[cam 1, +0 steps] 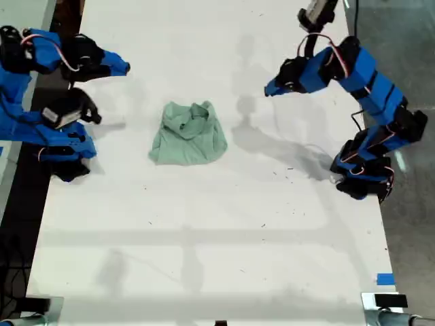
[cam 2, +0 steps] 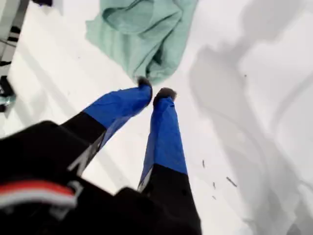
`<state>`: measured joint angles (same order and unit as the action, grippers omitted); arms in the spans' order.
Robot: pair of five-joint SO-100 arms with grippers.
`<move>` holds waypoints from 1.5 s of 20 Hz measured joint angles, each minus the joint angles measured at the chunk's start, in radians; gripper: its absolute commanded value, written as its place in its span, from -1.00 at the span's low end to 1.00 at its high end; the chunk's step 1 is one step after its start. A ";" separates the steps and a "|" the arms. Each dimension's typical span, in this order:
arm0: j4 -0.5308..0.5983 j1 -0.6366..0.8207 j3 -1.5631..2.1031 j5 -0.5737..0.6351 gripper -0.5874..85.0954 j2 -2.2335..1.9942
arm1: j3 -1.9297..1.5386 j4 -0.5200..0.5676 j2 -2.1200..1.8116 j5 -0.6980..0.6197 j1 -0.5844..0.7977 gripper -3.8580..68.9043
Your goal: Fold t shirt
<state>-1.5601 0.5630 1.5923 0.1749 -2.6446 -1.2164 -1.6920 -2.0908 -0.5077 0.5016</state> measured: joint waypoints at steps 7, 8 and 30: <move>0.479 -0.497 0.808 -0.143 -0.98 -0.595 | -0.920 0.123 -1.032 0.333 -0.449 -0.91; 0.543 -0.505 0.959 -0.150 -0.98 -0.657 | -1.091 0.132 -1.186 0.357 -0.476 -0.91; 0.495 -0.721 1.615 -0.267 -0.73 -0.953 | -1.810 0.241 -1.410 0.275 -0.541 -0.70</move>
<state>-1.0646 -0.1580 3.2076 -0.0920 -3.5972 -3.0265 -1.4511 -3.5005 -0.2332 -0.0399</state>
